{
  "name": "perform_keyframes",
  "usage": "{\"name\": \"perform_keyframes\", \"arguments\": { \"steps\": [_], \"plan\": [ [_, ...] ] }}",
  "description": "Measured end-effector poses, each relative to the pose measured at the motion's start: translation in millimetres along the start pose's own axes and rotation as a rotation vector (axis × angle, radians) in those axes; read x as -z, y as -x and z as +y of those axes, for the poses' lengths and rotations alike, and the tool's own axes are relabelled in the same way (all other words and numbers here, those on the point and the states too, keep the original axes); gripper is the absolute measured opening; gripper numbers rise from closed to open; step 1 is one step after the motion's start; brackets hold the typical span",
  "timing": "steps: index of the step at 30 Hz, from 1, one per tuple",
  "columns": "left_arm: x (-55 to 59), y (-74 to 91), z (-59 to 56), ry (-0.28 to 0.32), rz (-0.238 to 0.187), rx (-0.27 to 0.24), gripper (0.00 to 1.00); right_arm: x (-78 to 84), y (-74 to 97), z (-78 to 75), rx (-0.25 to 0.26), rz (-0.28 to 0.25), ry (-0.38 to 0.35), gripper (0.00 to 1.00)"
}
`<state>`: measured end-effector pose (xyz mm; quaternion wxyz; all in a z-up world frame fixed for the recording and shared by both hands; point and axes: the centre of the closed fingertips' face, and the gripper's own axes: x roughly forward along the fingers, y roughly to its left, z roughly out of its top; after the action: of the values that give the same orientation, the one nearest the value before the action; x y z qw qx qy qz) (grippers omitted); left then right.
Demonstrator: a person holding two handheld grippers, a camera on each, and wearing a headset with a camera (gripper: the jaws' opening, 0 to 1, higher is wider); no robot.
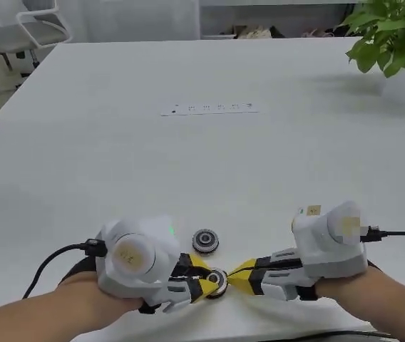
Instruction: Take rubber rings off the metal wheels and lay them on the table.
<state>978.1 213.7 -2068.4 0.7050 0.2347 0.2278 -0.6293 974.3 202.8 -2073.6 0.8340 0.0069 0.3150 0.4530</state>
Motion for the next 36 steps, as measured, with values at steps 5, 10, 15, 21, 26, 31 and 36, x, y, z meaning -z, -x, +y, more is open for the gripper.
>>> {"name": "perform_keyframes", "arguments": {
  "steps": [5, 10, 15, 21, 26, 31, 36],
  "plan": [
    [0.1, -0.3, 0.3, -0.007, 0.006, -0.006, 0.08, -2.1, -0.7, 1.2, -0.005, -0.006, -0.001, 0.0],
    [0.1, -0.7, 0.8, -0.01, 0.01, -0.011, 0.08, -4.1, -1.7, 3.4, -0.012, -0.006, 0.02, 0.0],
    [0.4, -0.8, 0.9, -0.007, 0.017, -0.013, 0.08, -5.7, -3.5, 5.6, -0.021, -0.006, 0.04, 0.0],
    [0.7, -0.8, 1.0, -0.01, 0.018, -0.012, 0.08, -6.8, -4.6, 7.5, -0.027, -0.002, 0.07, 0.0],
    [0.5, -0.7, 0.5, -0.013, 0.017, -0.012, 0.08, -9.3, -5.8, 11.9, -0.036, -0.006, 0.098, 0.0],
    [0.4, -0.7, 0.2, -0.012, 0.017, -0.009, 0.08, -12.7, -5.4, 14.9, -0.054, -0.027, 0.094, 0.0],
    [0.5, -0.6, 0.3, -0.011, 0.015, -0.01, 0.08, -20.9, -4.5, 22.0, -0.078, -0.054, 0.112, 0.0]
  ]
}}
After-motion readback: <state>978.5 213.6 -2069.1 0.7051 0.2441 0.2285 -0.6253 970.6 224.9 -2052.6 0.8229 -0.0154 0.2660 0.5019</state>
